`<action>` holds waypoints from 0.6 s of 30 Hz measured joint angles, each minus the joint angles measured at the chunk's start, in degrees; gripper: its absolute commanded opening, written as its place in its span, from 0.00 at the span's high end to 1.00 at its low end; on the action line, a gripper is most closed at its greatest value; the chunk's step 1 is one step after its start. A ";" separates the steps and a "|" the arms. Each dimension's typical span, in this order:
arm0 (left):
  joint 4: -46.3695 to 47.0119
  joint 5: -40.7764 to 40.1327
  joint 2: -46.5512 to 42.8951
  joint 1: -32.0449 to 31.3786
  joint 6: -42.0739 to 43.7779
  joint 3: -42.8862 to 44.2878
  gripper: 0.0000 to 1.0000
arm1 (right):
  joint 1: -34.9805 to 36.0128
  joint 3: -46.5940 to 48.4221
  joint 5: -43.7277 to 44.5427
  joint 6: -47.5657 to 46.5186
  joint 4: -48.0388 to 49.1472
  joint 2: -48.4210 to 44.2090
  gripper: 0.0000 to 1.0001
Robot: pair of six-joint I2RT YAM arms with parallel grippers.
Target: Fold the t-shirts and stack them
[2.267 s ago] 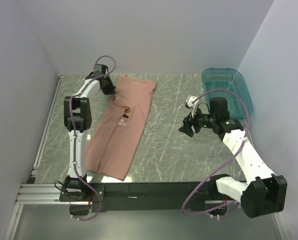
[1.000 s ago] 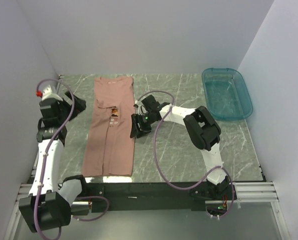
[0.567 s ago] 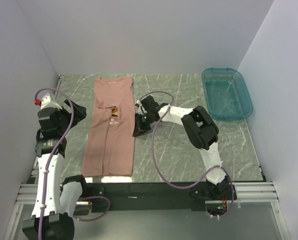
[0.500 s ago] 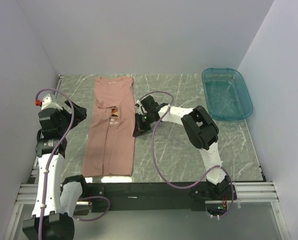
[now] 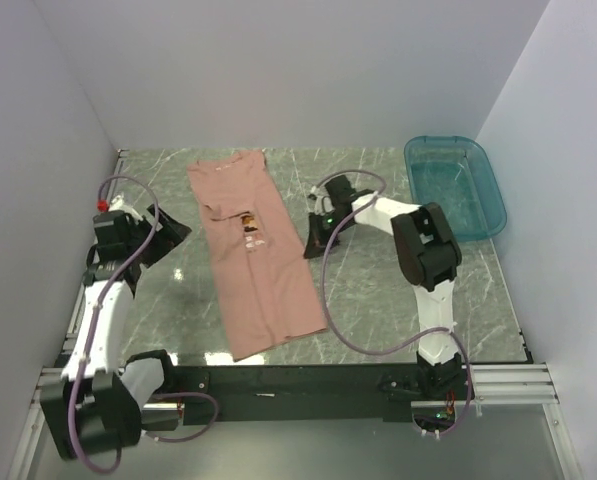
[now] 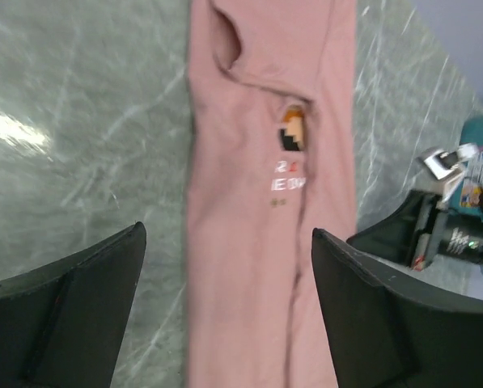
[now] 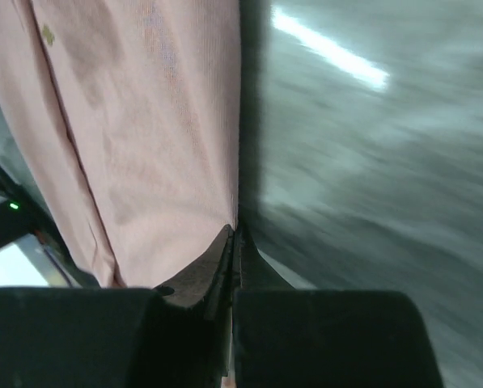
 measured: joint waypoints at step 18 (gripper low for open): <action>4.94 -3.28 7.48 -29.46 4.20 0.68 0.02 | -12.96 -0.42 1.62 -38.93 -24.90 -8.87 0.60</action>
